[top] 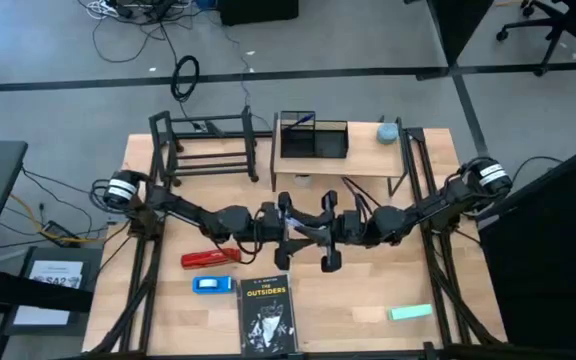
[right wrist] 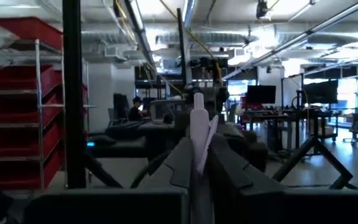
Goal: Stock shelves
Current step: Put the violet pen into the pen holder of the black desk organizer
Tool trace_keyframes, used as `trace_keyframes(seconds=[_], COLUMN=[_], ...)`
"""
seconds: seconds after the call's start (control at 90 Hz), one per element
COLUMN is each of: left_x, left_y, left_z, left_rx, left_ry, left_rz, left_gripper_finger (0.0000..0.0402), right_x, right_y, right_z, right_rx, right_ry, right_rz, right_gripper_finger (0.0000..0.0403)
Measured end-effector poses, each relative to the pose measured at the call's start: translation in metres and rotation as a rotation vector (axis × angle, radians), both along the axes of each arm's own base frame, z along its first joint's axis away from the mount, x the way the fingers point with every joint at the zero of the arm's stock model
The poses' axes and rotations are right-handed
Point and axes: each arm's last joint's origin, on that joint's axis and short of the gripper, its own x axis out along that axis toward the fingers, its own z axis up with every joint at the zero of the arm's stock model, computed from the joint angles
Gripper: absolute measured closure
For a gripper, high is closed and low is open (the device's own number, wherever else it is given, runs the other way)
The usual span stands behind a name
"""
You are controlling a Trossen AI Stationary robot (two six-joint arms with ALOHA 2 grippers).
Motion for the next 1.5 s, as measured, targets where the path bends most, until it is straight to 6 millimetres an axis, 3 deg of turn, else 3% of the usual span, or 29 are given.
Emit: trace_keyframes(seconds=[0.167,0.444,0.6,0.9,1.044,1.189,1.411,1.5], left_x=[0.001,0.000,0.001,0.002,0.002,0.001,0.001,0.001], left_y=[0.000,-0.005,-0.007,-0.004,-0.005,-0.006,-0.005,-0.004], left_z=[-0.002,-0.003,-0.007,-0.034,-0.036,-0.038,-0.042,-0.043], left_rx=[-0.027,-0.017,-0.028,-0.008,0.011,0.044,0.048,0.049], left_ry=[0.020,0.031,0.093,0.356,0.371,0.400,0.435,0.438], left_rz=[-0.003,-0.016,0.035,0.148,0.146,0.149,0.177,0.199], left_gripper_finger=[0.0212,0.0383,0.0385,0.0385,0.0385,0.0385,0.0383,0.0368], right_x=[-0.001,-0.004,-0.005,-0.006,-0.006,-0.005,-0.005,-0.005], right_y=[0.004,0.008,0.010,0.017,0.016,0.014,0.014,0.013], right_z=[0.000,-0.001,-0.004,-0.017,-0.023,-0.024,-0.027,-0.027], right_rx=[-0.017,-0.021,-0.011,-0.072,-0.044,-0.034,-0.050,-0.043], right_ry=[0.002,0.017,0.051,0.212,0.271,0.279,0.309,0.312], right_rz=[-0.001,-0.056,-0.138,-0.294,-0.346,-0.372,-0.379,-0.383], right_gripper_finger=[0.0402,0.0401,0.0379,0.0259,0.0239,0.0261,0.0378,0.0390])
